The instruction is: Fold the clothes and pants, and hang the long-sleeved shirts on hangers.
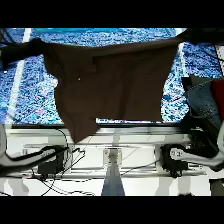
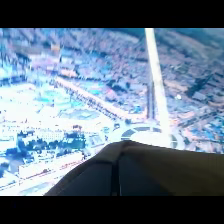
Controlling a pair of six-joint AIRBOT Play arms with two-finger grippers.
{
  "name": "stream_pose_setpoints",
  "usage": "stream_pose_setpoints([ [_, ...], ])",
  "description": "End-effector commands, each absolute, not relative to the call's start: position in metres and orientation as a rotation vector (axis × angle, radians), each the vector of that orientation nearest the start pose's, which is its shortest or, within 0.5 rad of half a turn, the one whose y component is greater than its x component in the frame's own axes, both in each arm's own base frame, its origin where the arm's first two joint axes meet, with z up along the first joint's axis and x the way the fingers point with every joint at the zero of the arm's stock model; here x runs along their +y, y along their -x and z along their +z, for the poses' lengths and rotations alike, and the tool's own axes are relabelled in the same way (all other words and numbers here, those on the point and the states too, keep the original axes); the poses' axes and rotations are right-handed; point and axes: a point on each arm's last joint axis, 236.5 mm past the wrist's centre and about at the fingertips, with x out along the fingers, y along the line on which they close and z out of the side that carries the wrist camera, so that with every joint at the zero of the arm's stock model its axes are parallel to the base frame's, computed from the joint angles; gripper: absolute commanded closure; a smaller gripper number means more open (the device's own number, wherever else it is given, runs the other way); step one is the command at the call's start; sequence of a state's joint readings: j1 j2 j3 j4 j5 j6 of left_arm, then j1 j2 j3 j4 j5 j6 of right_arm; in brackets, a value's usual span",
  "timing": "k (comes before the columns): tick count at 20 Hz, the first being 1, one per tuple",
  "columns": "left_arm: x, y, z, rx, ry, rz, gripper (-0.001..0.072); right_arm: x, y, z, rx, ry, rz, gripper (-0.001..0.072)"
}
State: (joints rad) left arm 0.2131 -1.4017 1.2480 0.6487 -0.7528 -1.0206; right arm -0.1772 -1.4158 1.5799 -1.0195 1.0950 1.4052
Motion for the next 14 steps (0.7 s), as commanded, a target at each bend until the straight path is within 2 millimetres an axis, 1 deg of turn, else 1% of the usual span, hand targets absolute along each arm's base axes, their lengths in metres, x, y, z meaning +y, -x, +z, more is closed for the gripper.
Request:
stream_pose_setpoints([
  [1, -0.015, -0.554, 0.027, 0.698, 0.581, -0.206, 0.0691, 0.028, -0.539, 0.064, 0.923, -0.427, 0.213, 0.0700],
  [3, -0.011, -0.559, 0.019, 0.705, 0.566, -0.203, 0.0691, 0.029, -0.554, 0.043, 0.909, -0.413, 0.189, 0.0700],
  [4, -0.013, -0.555, 0.016, 0.723, 0.541, -0.224, 0.0691, 0.025, -0.558, 0.035, 0.910, -0.388, 0.173, 0.0700],
  [5, -0.019, -0.546, 0.009, 0.768, 0.516, -0.257, 0.0691, 0.020, -0.558, 0.026, 0.926, -0.353, 0.160, 0.0701],
  [7, -0.034, -0.513, -0.011, 0.922, 0.436, -0.357, 0.0691, 0.007, -0.546, 0.010, 0.995, -0.258, 0.133, 0.0701],
  [8, -0.039, -0.490, -0.023, 1.022, 0.405, -0.404, 0.0691, 0.001, -0.535, 0.002, 1.049, -0.213, 0.127, 0.0701],
  [10, -0.042, -0.449, -0.040, 1.205, 0.384, -0.446, 0.0691, -0.010, -0.508, -0.013, 1.175, -0.133, 0.114, 0.0701],
  [12, -0.043, -0.416, -0.051, 1.356, 0.370, -0.465, 0.0691, -0.022, -0.488, -0.023, 1.268, -0.068, 0.092, 0.0701],
  [13, -0.045, -0.408, -0.054, 1.392, 0.358, -0.480, 0.0683, -0.025, -0.483, -0.024, 1.288, -0.052, 0.086, 0.0698],
  [14, -0.046, -0.406, -0.056, 1.401, 0.357, -0.483, 0.0489, -0.027, -0.484, -0.024, 1.286, -0.047, 0.082, 0.0581],
])
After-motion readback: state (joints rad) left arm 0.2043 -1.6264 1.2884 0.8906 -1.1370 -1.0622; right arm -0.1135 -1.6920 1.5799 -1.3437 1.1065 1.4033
